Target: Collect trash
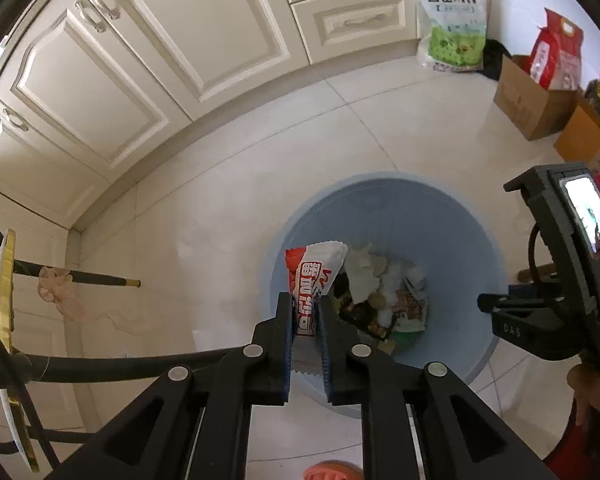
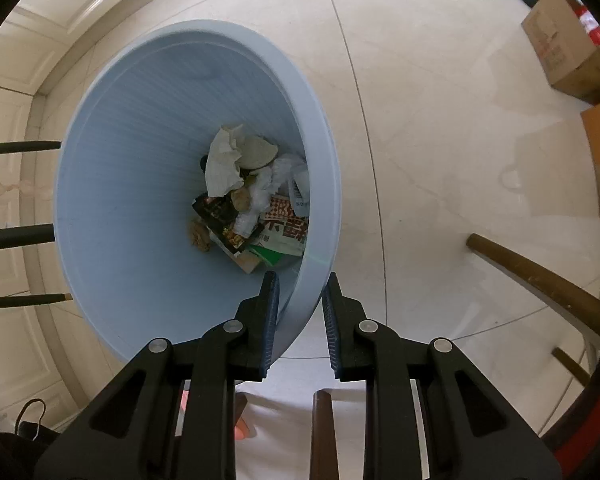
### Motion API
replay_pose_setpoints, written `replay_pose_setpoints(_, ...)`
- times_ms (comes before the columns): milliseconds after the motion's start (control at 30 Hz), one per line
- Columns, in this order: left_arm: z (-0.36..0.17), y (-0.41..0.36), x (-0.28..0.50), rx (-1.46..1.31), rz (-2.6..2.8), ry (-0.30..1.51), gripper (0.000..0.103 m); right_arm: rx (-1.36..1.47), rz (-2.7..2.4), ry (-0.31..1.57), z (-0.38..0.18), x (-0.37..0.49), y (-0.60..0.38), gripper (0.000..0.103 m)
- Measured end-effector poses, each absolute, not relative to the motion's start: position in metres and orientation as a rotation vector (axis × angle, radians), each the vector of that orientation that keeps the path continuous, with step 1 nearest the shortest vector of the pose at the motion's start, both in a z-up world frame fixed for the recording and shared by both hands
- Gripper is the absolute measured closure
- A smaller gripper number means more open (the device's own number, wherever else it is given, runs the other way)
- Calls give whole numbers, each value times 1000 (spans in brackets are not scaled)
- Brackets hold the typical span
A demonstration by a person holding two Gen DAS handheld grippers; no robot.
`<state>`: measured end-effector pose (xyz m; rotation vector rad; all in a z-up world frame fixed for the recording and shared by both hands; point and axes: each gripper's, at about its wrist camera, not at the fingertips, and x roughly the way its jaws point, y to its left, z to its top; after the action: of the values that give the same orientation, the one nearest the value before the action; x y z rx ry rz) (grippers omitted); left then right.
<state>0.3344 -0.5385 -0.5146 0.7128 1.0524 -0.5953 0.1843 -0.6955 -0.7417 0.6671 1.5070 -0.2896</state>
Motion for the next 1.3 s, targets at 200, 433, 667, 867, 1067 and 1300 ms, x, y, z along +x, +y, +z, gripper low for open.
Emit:
replay_pose_setpoints(200,-515,-543,323,712,-600,1036,88,673,-289,1508,-741,184,-698,82)
replay_pose_setpoints(433,-517,-543,312,715,-604,1018,38,676,-289,1511,-742,184,-698,82)
replay_pose_setpoints(667,-515,-526,317,688,-570,1063,33,684,-293,1508,-743,185,-701,82)
replay_pose_setpoints(867,-510,-502,326,653,-514,1106,33,638,-361,1427,-723,186,-708,52)
replay_pose_setpoints(1067,-451,-470,314,565,-574,1039,33,670,-412,1243,-678,173,-719,42)
replay_pose_setpoints(1300,-349,-431,292,388,-618,863,33,705,-333,941,-526,150,-691,40)
